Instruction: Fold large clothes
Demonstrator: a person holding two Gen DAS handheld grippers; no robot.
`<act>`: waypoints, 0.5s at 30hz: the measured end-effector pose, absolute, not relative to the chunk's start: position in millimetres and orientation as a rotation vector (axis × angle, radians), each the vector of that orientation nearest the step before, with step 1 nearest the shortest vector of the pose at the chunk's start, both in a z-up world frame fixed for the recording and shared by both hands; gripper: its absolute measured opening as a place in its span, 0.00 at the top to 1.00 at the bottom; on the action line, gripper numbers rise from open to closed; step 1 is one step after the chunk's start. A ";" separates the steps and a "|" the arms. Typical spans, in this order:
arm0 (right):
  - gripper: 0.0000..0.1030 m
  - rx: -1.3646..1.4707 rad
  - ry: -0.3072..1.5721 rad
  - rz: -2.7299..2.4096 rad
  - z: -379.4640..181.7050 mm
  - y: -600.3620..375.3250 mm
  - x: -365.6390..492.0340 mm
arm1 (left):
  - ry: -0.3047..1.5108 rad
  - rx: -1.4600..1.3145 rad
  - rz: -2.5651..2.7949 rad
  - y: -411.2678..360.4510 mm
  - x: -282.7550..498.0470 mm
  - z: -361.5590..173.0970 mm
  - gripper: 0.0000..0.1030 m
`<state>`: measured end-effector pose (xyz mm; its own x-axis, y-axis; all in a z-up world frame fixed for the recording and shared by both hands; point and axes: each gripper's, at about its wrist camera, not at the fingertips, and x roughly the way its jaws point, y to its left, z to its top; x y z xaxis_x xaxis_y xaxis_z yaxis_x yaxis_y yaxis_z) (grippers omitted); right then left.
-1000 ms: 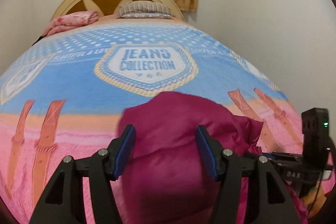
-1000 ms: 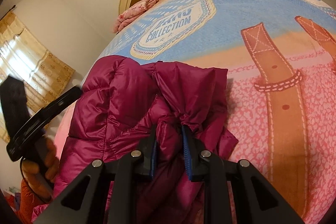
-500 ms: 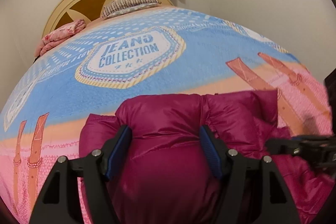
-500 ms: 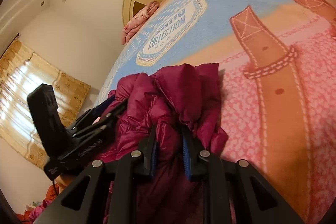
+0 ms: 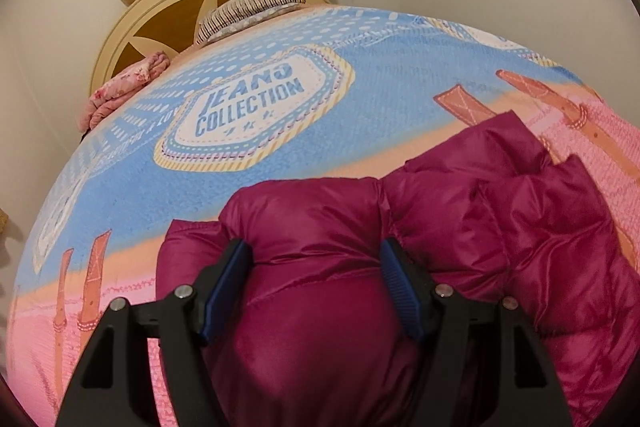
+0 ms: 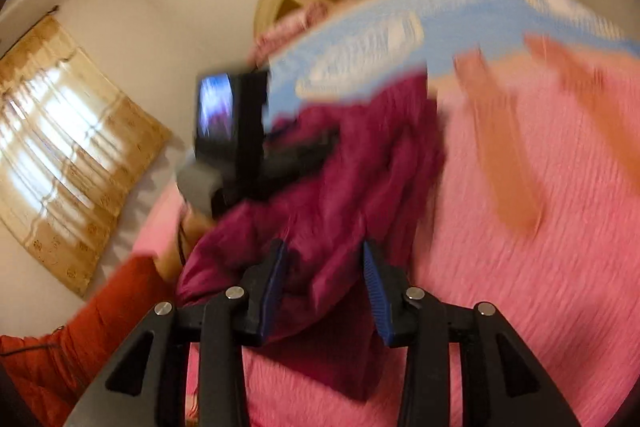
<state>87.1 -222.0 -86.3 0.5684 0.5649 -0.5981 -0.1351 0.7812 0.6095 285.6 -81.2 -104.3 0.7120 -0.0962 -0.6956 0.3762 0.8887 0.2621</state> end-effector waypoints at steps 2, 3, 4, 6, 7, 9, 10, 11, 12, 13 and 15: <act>0.69 0.642 0.917 0.428 -110.6 -225.6 82.9 | 0.738 0.415 -0.273 -82.2 285.0 -104.3 0.32; 0.71 0.711 0.916 0.436 -122.7 -230.5 79.8 | 0.737 0.422 -0.271 -83.3 284.4 -104.7 0.32; 0.72 0.749 0.904 0.444 -129.2 -235.0 76.1 | 0.733 0.433 -0.266 -84.9 283.5 -105.1 0.32; 0.79 0.761 0.883 0.452 -135.1 -239.2 67.2 | 0.729 0.454 -0.254 -88.3 282.6 -106.6 0.32; 0.79 0.751 0.884 0.450 -135.0 -239.3 65.1 | 0.729 0.455 -0.252 -89.1 282.7 -106.8 0.32; 0.80 0.738 0.906 0.443 -131.7 -239.7 60.2 | 0.728 0.447 -0.252 -86.9 282.9 -106.0 0.30; 0.80 0.727 0.916 0.437 -128.8 -240.0 57.1 | 0.730 0.440 -0.254 -85.2 282.4 -104.7 0.30; 0.80 0.699 0.927 0.421 -122.2 -240.3 52.5 | 0.732 0.435 -0.257 -83.3 282.0 -103.1 0.30; 0.78 0.662 0.925 0.405 -112.8 -241.6 46.3 | 0.738 0.428 -0.265 -80.4 280.7 -100.0 0.30; 0.78 0.631 0.912 0.396 -103.3 -245.1 40.6 | 0.746 0.409 -0.283 -74.7 278.1 -94.3 0.30; 0.78 0.528 0.832 0.351 -70.3 -248.6 28.5 | 0.745 0.355 -0.293 -58.8 270.7 -81.3 0.30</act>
